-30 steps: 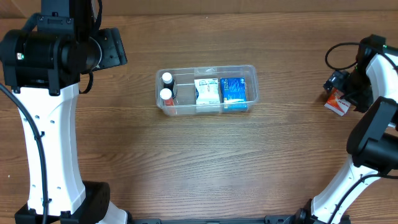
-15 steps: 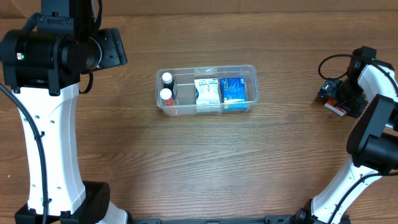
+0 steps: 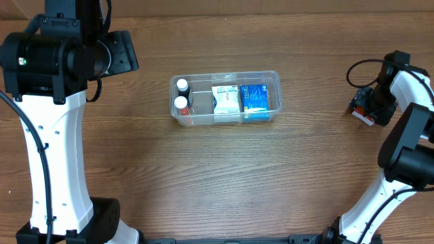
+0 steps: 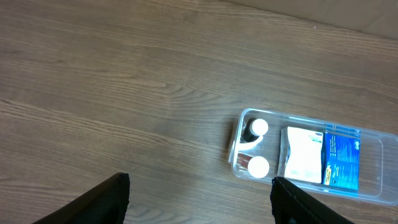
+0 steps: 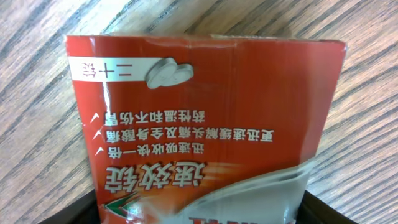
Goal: Pack container
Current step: 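Lift the red box with the right gripper over the container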
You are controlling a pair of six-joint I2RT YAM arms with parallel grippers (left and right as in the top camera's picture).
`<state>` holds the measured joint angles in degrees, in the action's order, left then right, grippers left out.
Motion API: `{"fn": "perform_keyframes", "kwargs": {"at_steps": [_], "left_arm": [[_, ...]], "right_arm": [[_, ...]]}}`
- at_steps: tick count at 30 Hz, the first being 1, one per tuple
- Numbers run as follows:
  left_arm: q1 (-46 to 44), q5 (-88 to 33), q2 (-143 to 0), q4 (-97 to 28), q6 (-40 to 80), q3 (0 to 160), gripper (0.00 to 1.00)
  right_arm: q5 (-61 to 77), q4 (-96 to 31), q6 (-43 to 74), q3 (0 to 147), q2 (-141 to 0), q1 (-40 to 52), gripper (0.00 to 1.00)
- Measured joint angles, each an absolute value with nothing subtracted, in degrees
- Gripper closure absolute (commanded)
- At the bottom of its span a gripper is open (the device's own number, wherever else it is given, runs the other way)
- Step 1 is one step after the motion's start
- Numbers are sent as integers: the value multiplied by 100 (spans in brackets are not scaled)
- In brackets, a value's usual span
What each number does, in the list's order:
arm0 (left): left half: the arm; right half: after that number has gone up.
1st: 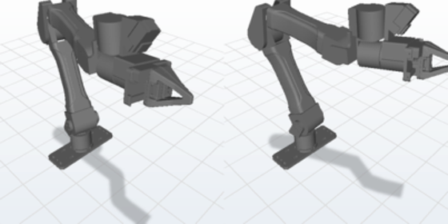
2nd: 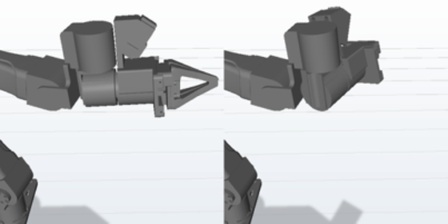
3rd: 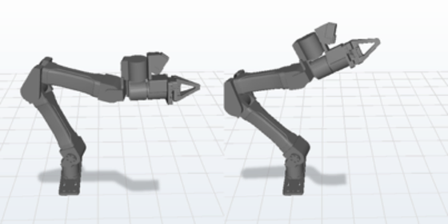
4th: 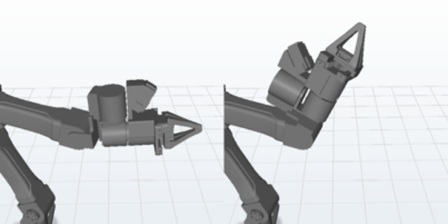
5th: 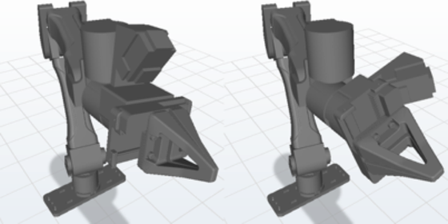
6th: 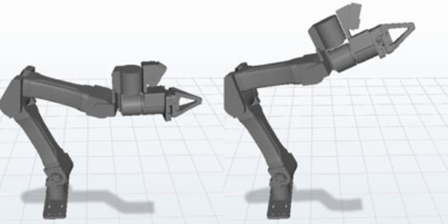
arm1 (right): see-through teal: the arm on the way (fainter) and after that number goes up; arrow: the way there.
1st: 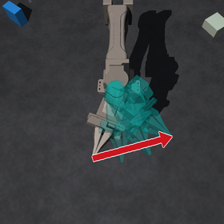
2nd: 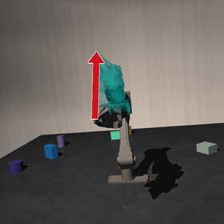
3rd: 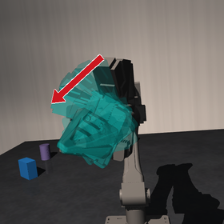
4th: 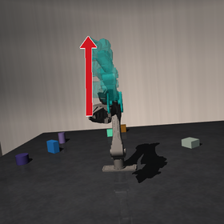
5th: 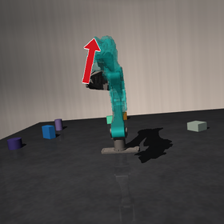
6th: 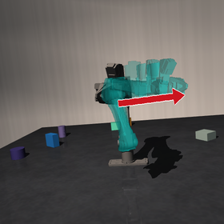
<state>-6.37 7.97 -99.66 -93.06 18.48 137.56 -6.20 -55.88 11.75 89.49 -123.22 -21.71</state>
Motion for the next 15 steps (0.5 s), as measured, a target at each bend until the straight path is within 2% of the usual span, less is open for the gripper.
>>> {"fn": "perform_keyframes", "kwargs": {"at_steps": [11, 15], "left_arm": [[-637, 797, -9968, -9306, 1846, 13756, 22], [-637, 797, -9966, -9306, 1846, 13756, 22]], "right_arm": [[-217, -5992, 1177, 8965, -12189, -2071, 30], [-97, -6106, 1168, 9074, -11574, -1564, 30]]}}
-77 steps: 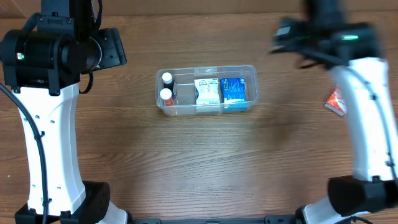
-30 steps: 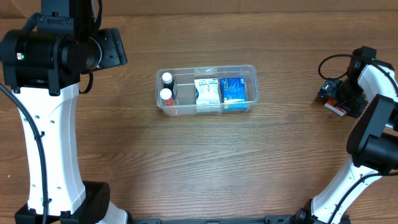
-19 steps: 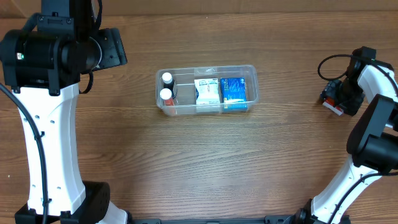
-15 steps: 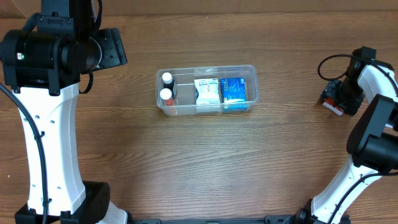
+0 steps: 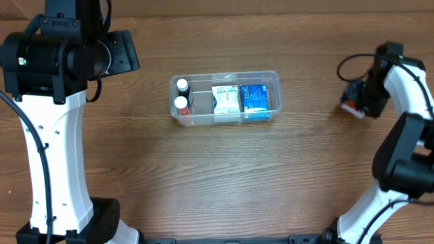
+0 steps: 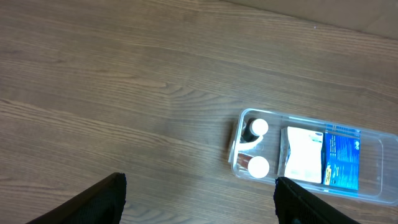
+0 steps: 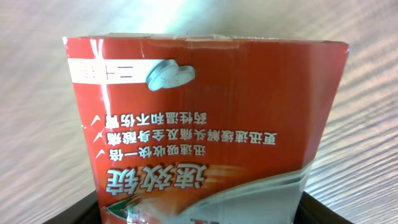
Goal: Pack container
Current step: 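Lift the red box with the right gripper over the container, then lower the red box into the container's right end and release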
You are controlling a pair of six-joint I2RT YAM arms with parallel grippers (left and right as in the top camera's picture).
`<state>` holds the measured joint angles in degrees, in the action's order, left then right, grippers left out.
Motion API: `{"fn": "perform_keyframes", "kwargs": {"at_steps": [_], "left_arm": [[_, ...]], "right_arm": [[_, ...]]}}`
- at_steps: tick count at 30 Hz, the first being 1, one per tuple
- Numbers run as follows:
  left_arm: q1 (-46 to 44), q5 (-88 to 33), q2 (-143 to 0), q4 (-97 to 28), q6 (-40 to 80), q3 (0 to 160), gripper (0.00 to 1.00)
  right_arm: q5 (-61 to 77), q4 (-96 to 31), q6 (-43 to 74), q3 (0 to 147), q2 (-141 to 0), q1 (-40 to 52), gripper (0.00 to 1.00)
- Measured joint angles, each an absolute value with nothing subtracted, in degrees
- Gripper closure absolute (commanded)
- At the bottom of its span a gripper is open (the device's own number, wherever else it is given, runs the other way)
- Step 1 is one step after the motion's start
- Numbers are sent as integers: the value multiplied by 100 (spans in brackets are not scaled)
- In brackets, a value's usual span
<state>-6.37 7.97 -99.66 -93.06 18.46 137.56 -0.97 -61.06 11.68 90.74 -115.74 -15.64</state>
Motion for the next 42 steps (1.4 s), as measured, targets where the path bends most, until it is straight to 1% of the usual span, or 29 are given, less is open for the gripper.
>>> {"fn": "perform_keyframes", "kwargs": {"at_steps": [2, 3, 8, 9, 11, 12, 14, 16, 17, 21, 36, 39, 42], "left_arm": [[-637, 797, -9966, -9306, 1846, 13756, 21], [-637, 797, -9966, -9306, 1846, 13756, 19], [-637, 797, -9966, -9306, 1848, 13756, 18], [-637, 794, -9968, -9306, 1846, 13756, 18], [-637, 797, -9968, -9308, 1848, 13756, 14], [-637, 794, -9968, -9310, 1850, 13756, 9], [-637, 794, -9968, -9310, 1850, 13756, 8], [-637, 794, -9966, -9310, 1846, 13756, 3], [-637, 794, -9968, -9314, 1850, 13756, 2], [-637, 794, -9968, -9330, 1846, 13756, 0], [-637, 794, -9968, -9343, 1846, 13756, 0], [-637, 794, -9966, -9345, 1846, 13756, 0], [-637, 794, -9968, -9345, 1846, 13756, 0]], "right_arm": [[-86, -6104, 1118, 9146, -11128, -1205, 30], [-80, -6104, 1087, 9172, -10947, -1046, 30], [-25, -5951, 976, 9408, -9891, 561, 30], [-8, -5916, 963, 9441, -9810, 873, 30], [21, -5852, 937, 9452, -9778, 1332, 30], [36, -5824, 932, 9450, -9810, 1525, 30], [38, -5736, 928, 9450, -9924, 1804, 30], [-1, -5642, 958, 9450, -10075, 2023, 30], [-10, -5614, 985, 9448, -10167, 2119, 30], [-38, -5599, 1105, 9448, -10541, 2220, 30], [-21, -5841, 1197, 9432, -11281, 2200, 30], [-19, -5892, 1197, 9432, -11301, 2200, 29], [-21, -5920, 1194, 9432, -11301, 2200, 21]]}}
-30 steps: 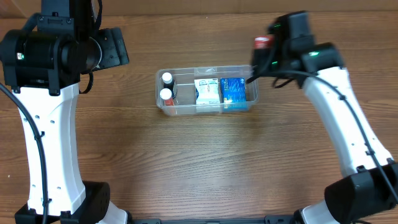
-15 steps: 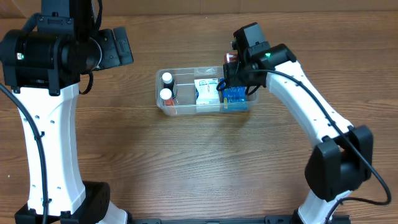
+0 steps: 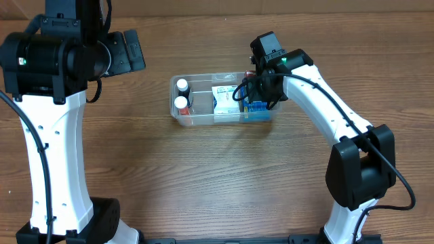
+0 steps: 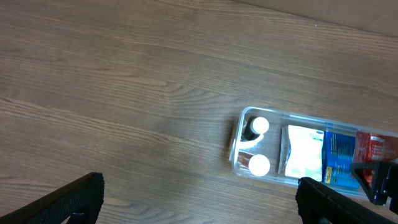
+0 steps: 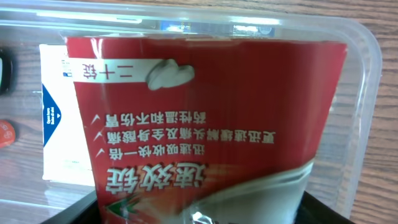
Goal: Pack container
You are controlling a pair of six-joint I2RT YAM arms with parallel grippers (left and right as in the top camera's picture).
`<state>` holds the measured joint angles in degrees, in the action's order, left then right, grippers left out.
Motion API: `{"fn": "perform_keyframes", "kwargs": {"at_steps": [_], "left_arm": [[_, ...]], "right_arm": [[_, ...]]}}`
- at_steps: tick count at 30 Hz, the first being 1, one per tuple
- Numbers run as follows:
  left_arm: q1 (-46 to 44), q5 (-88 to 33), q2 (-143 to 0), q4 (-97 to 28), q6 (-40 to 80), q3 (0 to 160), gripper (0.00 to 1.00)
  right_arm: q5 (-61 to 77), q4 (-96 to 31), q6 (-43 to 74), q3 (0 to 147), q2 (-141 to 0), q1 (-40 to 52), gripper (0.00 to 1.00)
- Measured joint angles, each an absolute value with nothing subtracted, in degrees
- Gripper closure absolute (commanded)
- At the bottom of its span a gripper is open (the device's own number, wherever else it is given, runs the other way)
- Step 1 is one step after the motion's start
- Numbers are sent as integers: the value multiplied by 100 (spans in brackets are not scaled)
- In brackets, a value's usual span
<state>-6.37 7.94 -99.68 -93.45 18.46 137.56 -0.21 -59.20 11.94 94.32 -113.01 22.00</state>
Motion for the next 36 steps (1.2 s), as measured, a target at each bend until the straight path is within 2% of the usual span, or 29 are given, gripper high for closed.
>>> {"fn": "perform_keyframes", "kwargs": {"at_steps": [15, 18, 21, 27, 31, 36], "left_arm": [[-637, 794, -9968, -9345, 1846, 13756, 0], [-637, 794, -9968, -9323, 1846, 13756, 0], [-637, 794, -9968, -9223, 1846, 13756, 0], [-637, 375, -10051, -9000, 1404, 13758, 0], [-637, 143, -10396, -9096, 1153, 13758, 0], [-637, 99, -10866, -9404, 1024, 13751, 0]], "right_arm": [[-19, -5961, 1199, 9432, -11295, 2200, 14], [-19, -5911, 1199, 9463, -11183, 2191, 9], [3, -5725, 1203, 9638, -10888, 2112, 0], [45, -5063, 1199, 10099, -9996, 1288, 0], [1, -5492, 1201, 10156, -9904, 666, 0], [-23, -6237, 1201, 10141, -9931, 440, 0]]}}
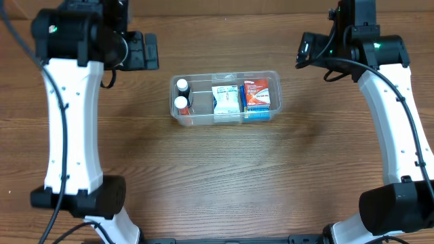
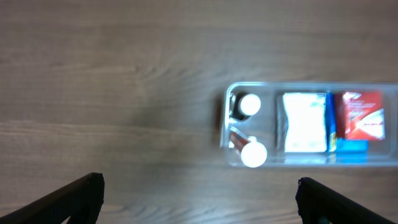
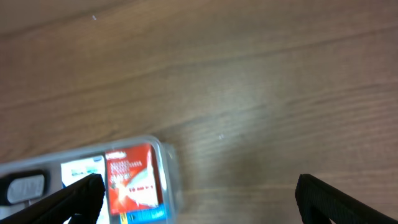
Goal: Pack container
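Note:
A clear plastic container [image 1: 274, 76] lies mid-table. Inside it a red box [image 1: 256, 92] rests on top of a blue box [image 1: 258, 111] at the right end, with a white-and-blue box [image 1: 225, 99] beside them and two white-capped bottles [image 1: 181, 95] at the left end. The red box [image 3: 129, 177] also shows in the right wrist view and the container [image 2: 226, 118] in the left wrist view. My right gripper [image 3: 198, 200] hangs open and empty, high to the right of the container. My left gripper [image 2: 200, 199] is open and empty, high to its left.
The wooden table [image 1: 224, 176] spreads out all around the container. My two white arms [image 1: 68, 122] stand at the left and right sides. The table's far edge runs along the top of the overhead view.
My right gripper was shut on the red box over the container's right end. It is now open, up and to the right, and the red box lies in the container. The left arm shifted too.
My right gripper held the red box at the far right of the table, then slightly lifted, then over the container's right end. Now the box rests on the blue box inside and the gripper is open and away. The left gripper stayed open throughout.

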You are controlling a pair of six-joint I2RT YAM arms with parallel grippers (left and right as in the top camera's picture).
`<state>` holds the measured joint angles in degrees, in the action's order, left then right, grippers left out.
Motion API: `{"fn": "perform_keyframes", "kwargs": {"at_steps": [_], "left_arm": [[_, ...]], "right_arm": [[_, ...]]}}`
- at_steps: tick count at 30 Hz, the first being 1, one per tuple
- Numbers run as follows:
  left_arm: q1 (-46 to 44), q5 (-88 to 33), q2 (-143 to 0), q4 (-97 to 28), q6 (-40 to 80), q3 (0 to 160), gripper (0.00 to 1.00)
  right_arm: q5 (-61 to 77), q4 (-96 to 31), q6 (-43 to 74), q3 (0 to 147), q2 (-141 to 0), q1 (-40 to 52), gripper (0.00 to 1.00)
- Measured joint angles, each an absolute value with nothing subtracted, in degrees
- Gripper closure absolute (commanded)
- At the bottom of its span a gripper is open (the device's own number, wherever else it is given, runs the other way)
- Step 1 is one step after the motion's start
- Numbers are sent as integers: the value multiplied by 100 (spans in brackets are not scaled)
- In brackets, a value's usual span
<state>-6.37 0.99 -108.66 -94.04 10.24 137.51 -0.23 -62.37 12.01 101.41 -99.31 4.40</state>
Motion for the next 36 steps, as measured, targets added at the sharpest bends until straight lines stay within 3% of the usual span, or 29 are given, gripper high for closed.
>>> {"fn": "perform_keyframes", "kwargs": {"at_steps": [6, 12, 19, 24, 30, 36], "left_arm": [[-639, 69, -10954, -9657, 976, 13721, 0], [-843, 64, -10416, -9620, 843, 13719, 0], [-1494, 266, -8971, -9579, 600, 13721, 0], [-1881, 869, -8005, -9596, 825, 13517, 0], [-1911, 1245, -6847, -9212, 1050, 11946, 0], [-1911, 1402, -5494, -7804, 1085, 9148, 0]], "right_arm": [[-91, -6473, 1352, 9998, -9666, 436, 0], [-141, -6206, 1444, 9207, -8302, 438, 0], [-187, -5129, 1457, 6834, -5695, 552, 0], [-202, -5015, 1457, 5371, -4318, 576, 0], [-220, -5380, 1476, 4989, -3684, 576, 0], [-235, -5389, 1498, 4976, -3680, 576, 0]]}}
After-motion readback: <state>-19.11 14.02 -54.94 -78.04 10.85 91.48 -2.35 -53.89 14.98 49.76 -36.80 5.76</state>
